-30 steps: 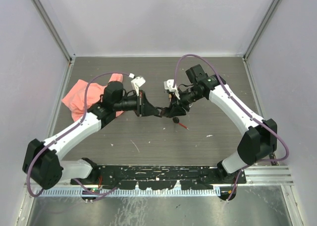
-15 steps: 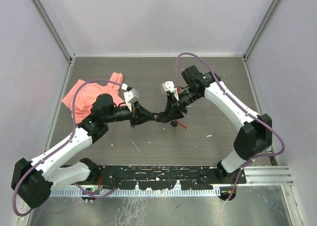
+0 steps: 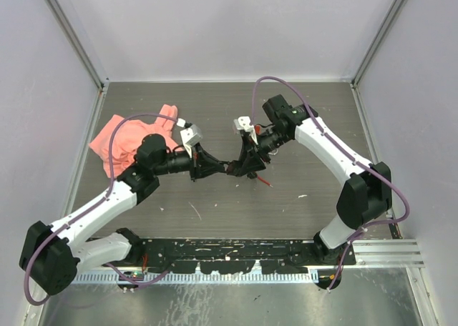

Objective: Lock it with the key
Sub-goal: Adjust the lock, then lock the lock.

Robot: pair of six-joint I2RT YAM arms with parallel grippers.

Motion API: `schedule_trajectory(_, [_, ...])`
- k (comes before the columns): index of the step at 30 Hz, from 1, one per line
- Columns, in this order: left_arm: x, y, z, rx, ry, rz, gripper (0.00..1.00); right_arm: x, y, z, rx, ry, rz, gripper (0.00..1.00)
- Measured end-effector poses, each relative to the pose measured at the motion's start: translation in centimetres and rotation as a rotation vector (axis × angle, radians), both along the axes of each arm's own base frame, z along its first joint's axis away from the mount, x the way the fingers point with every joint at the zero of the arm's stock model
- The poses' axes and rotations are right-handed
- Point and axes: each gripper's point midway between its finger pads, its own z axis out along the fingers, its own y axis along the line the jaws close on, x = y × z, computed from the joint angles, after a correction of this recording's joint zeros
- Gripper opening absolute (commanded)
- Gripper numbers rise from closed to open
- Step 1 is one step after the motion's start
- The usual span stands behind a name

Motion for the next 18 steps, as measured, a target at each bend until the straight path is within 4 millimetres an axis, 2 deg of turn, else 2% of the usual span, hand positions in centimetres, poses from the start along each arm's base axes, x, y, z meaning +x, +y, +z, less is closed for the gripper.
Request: schedule_trajectory(18, [-0.7,0.5,1.0,0.023,-0.109,-0.003,0.00,-0.7,0.0,1.0,0.060,-0.056,0.073,0.01])
